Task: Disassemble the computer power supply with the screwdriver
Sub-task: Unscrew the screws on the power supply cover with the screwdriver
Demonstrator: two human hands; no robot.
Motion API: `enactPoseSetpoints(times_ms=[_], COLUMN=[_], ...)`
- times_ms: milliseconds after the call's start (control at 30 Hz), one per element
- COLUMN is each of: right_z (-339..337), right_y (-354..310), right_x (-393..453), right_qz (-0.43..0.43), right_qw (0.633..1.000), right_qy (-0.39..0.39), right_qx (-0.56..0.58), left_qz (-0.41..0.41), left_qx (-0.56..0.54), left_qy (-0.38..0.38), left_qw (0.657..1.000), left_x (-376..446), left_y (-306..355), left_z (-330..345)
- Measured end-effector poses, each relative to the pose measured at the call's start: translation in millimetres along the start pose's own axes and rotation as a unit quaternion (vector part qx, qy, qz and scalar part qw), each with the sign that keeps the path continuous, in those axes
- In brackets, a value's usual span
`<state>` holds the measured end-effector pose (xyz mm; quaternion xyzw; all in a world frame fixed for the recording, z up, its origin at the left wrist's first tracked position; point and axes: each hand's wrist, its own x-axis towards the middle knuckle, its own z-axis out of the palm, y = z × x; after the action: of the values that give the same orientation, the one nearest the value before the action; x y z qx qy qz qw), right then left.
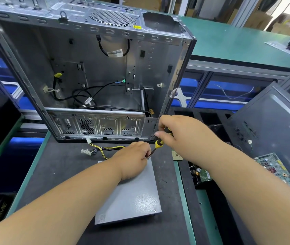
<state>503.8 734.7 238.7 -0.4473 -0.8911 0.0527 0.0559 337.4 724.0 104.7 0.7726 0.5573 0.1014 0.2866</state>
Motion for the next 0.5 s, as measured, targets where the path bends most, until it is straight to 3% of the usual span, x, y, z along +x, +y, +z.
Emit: enactPoseSetpoints(times_ms=[233, 400, 500], right_z=[-0.8, 1.0, 1.6], right_y=[-0.4, 0.1, 1.1], right_x=[-2.2, -1.6, -0.3], right_qz=[0.0, 0.007, 0.012], right_qw=[0.994, 1.0, 1.0], right_qy=[-0.023, 0.005, 0.0], right_qx=[0.104, 0.006, 0.028], left_qz=[0.002, 0.005, 0.005], left_qx=[0.002, -0.003, 0.0], left_qy=[-0.001, -0.002, -0.003], left_qw=[1.0, 1.0, 1.0], left_x=[0.3, -0.5, -0.3], left_y=[0.2, 0.2, 0.1], left_z=[-0.6, -1.1, -0.8])
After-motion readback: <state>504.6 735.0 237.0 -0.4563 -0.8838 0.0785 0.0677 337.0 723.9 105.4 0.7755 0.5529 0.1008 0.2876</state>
